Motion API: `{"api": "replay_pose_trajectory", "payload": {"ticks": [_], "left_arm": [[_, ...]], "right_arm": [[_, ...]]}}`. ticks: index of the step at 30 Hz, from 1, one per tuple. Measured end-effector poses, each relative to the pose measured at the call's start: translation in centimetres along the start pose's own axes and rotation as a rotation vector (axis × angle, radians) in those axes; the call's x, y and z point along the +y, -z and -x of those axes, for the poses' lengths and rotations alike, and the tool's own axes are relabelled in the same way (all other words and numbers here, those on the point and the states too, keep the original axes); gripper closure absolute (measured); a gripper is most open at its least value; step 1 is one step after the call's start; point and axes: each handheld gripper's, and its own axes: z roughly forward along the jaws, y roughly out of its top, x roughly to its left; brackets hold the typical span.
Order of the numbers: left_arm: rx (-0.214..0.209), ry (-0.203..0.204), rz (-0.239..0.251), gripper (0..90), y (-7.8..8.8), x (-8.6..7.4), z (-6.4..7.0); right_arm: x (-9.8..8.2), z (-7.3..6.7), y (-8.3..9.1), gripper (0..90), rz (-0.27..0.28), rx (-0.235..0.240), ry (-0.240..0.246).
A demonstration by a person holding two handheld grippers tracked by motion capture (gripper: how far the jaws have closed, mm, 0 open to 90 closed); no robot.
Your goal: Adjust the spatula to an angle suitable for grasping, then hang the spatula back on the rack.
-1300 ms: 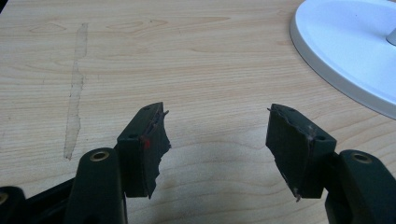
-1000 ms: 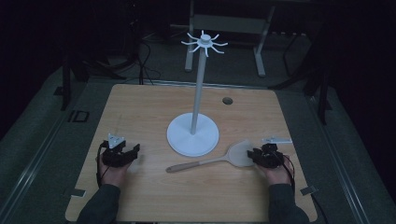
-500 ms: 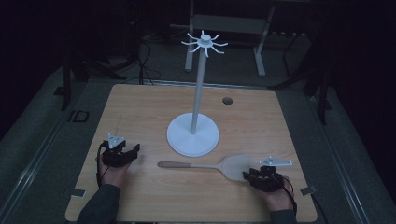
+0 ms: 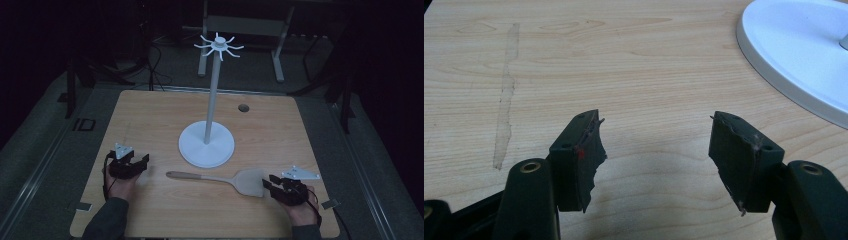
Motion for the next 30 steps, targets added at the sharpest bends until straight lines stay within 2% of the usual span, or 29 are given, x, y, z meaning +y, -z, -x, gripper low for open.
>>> {"api": "replay_pose_trajectory", "payload": {"ticks": [3,4,12,17,23,26,27,28,30], "left_arm": [[0.002,0.003,0.001,38.0,0.0,0.0,-0.1],[0.003,0.007,-0.001,38.0,0.0,0.0,-0.2],[-0.002,0.001,0.0,38.0,0.0,0.0,0.0],[-0.001,0.004,0.003,37.9,0.0,0.0,-0.1],[-0.002,0.002,0.0,37.8,0.0,0.0,-0.1],[-0.001,0.003,0.0,37.6,-0.1,0.0,-0.1],[-0.001,0.003,0.0,37.5,-0.1,0.0,-0.1],[-0.001,0.001,0.0,37.5,-0.1,0.0,0.0],[0.0,0.001,0.0,37.5,-0.1,0.0,0.0]], "right_arm": [[1.0,-0.1,0.1,61.5,0.029,-0.024,0.044],[2.1,-0.2,0.0,61.0,0.052,-0.032,0.066],[4.4,-0.9,-0.5,58.4,0.095,-0.033,0.098],[5.4,-1.6,-0.8,58.1,0.095,-0.047,0.133],[6.8,-2.4,-1.6,57.6,0.099,-0.033,0.185],[7.4,-2.8,-2.3,58.0,0.081,-0.015,0.224],[7.4,-2.8,-2.3,58.0,0.081,-0.015,0.224],[7.8,-3.1,-3.1,60.5,0.059,0.008,0.252],[7.9,-3.4,-3.7,64.3,0.052,0.038,0.264]]}}
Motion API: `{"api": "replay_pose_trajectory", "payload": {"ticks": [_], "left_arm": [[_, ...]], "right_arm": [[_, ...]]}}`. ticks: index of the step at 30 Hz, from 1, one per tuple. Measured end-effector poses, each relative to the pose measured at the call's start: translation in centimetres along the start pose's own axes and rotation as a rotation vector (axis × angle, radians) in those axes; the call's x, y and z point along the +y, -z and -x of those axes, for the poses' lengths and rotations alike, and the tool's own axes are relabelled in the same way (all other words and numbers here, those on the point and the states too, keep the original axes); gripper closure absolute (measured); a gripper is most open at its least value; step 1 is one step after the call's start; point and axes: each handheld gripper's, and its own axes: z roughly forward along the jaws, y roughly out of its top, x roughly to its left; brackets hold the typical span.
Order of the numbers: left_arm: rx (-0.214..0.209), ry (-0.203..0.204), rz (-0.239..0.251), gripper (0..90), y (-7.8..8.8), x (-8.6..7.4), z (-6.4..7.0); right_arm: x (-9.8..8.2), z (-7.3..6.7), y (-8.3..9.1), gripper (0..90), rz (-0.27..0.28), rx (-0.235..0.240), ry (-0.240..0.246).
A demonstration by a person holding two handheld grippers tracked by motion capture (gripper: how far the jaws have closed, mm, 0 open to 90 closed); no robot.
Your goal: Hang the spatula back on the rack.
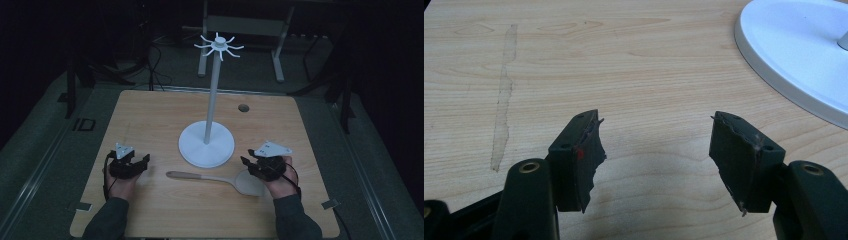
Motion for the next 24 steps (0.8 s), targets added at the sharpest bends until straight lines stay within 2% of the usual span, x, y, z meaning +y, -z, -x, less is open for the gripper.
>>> {"api": "replay_pose_trajectory", "payload": {"ticks": [3,4,6,11,15,18,24], "left_arm": [[-0.002,0.002,0.001,37.5,0.0,0.0,0.0],[-0.002,0.002,0.002,37.5,0.0,0.0,0.0],[-0.003,0.003,0.001,37.5,0.0,0.0,-0.1],[-0.004,0.003,0.002,37.5,0.1,0.0,-0.1],[-0.004,0.002,0.002,37.5,0.1,0.0,-0.1],[-0.003,0.002,0.0,37.5,0.0,0.0,-0.1],[-0.003,0.001,-0.001,37.5,0.0,0.0,-0.1]], "right_arm": [[0.1,-0.3,-0.9,65.8,-0.02,0.043,0.005],[0.1,-1.0,-2.0,67.6,-0.055,0.066,0.036],[-0.1,-1.5,-3.0,69.3,-0.079,0.098,0.052],[-0.6,-2.7,-4.8,74.3,-0.127,0.181,0.059],[-1.1,-3.3,-5.8,74.3,-0.166,0.216,0.075],[-1.5,-3.7,-6.6,74.4,-0.203,0.271,0.079],[-1.7,-4.3,-7.7,69.5,-0.233,0.307,0.102]]}}
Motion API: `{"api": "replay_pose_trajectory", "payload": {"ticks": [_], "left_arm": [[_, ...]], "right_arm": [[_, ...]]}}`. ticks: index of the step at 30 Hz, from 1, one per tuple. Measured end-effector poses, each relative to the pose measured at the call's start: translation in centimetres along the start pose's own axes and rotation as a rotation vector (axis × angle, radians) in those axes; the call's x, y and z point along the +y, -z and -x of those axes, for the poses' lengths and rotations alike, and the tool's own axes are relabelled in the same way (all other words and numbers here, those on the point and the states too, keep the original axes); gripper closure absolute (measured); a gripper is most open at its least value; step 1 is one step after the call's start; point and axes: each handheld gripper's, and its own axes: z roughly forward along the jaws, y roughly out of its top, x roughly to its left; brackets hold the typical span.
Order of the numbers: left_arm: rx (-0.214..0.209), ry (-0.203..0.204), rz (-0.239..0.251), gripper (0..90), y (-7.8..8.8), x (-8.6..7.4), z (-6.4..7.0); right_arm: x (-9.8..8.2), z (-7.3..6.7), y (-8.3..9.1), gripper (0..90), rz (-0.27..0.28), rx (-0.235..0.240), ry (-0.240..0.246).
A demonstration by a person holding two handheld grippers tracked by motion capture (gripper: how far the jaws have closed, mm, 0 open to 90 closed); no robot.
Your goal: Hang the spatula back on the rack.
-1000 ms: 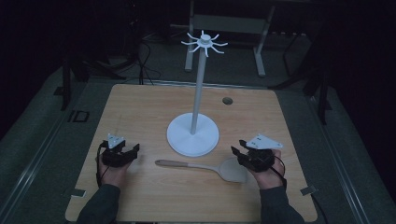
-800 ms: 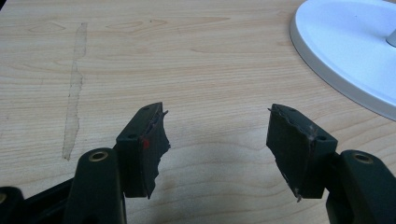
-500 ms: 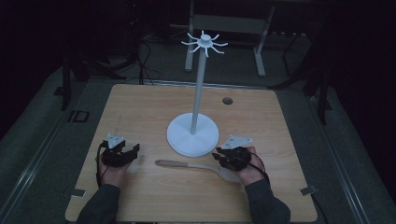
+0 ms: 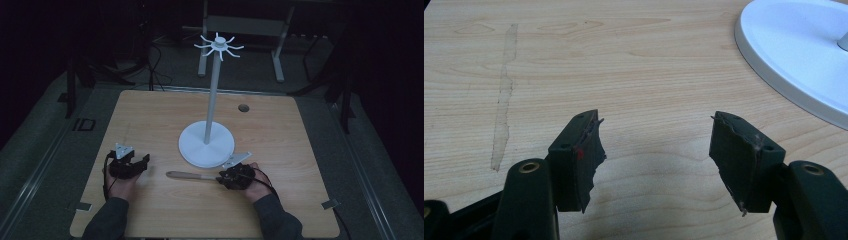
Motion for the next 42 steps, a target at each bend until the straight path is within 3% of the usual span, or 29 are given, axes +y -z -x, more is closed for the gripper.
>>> {"api": "replay_pose_trajectory", "payload": {"ticks": [8,11,14,18,26,32,38,42], "left_arm": [[-0.002,0.002,0.002,37.4,0.0,0.0,0.0],[-0.001,0.003,0.002,37.4,0.0,0.0,0.0],[-0.002,0.004,0.004,37.4,0.0,0.0,-0.1],[-0.001,0.003,0.003,37.4,0.0,0.0,-0.1],[0.002,0.005,0.003,37.4,0.1,0.0,-0.1],[0.001,0.002,0.0,37.4,0.0,0.0,-0.1],[0.001,-0.002,-0.003,37.4,0.0,0.0,0.0],[0.001,-0.001,-0.004,37.4,0.0,0.0,0.0]], "right_arm": [[0.3,0.4,-1.7,63.2,-0.067,0.027,0.041],[0.4,0.3,-2.0,66.4,-0.07,0.021,0.056],[0.3,0.1,-1.8,69.8,-0.075,0.015,0.087],[-0.4,0.4,-1.1,78.3,-0.068,0.031,0.076],[-2.6,-0.1,0.8,78.4,-0.044,0.003,0.111],[-5.5,1.4,3.8,78.3,-0.023,-0.078,0.031],[-7.4,3.2,5.1,78.1,-0.037,-0.142,-0.089],[-7.3,3.2,5.1,77.4,-0.063,-0.15,-0.091]]}}
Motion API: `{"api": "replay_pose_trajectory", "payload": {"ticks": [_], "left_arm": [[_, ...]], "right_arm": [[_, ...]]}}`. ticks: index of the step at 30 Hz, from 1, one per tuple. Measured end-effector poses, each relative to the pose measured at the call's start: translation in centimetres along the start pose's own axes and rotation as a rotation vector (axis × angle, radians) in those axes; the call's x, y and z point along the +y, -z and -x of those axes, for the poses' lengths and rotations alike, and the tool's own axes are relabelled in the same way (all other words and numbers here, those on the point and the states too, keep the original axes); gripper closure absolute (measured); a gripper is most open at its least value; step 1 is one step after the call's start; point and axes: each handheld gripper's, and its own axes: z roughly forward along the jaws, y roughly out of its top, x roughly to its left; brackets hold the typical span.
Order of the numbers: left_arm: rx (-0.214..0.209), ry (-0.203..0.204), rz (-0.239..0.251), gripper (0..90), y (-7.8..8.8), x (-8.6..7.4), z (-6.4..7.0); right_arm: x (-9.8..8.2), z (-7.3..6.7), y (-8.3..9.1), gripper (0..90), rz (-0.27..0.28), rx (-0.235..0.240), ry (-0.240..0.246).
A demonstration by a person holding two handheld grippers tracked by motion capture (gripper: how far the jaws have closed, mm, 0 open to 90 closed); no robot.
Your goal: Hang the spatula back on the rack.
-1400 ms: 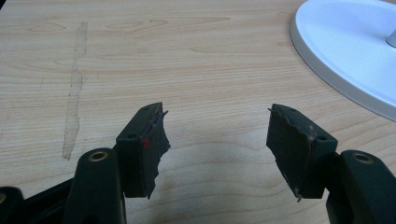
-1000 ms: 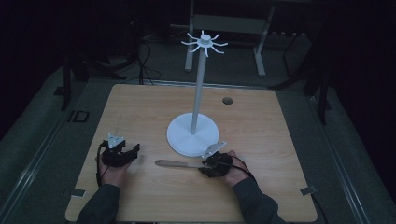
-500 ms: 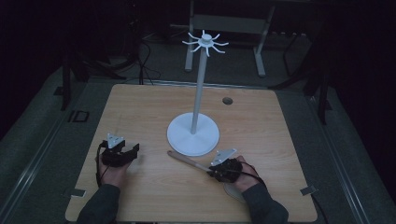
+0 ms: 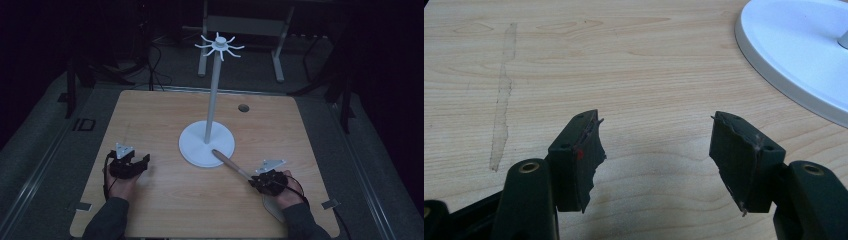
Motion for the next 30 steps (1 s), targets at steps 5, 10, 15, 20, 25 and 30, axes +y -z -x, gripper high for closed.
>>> {"api": "replay_pose_trajectory", "payload": {"ticks": [5,10,15,20,25,30], "left_arm": [[-0.001,0.0,0.0,37.4,0.0,0.0,0.0],[-0.003,0.003,0.002,37.4,0.0,0.0,-0.1],[-0.004,0.003,0.002,37.4,0.0,0.0,-0.1],[-0.004,0.004,0.004,37.4,0.0,0.0,-0.1],[-0.004,0.004,0.003,37.3,0.0,0.0,-0.1],[-0.004,0.005,0.003,37.3,0.0,0.0,-0.1]], "right_arm": [[1.3,-0.1,0.5,70.7,0.013,0.009,0.005],[3.4,-0.1,0.5,68.4,-0.019,0.003,0.004],[5.0,-0.1,0.1,66.9,-0.075,0.01,0.016],[6.3,-0.3,-0.8,66.6,-0.131,-0.004,0.03],[7.2,0.0,-2.1,67.0,-0.181,0.002,0.011],[7.6,0.2,-3.3,69.7,-0.216,0.006,0.003]]}}
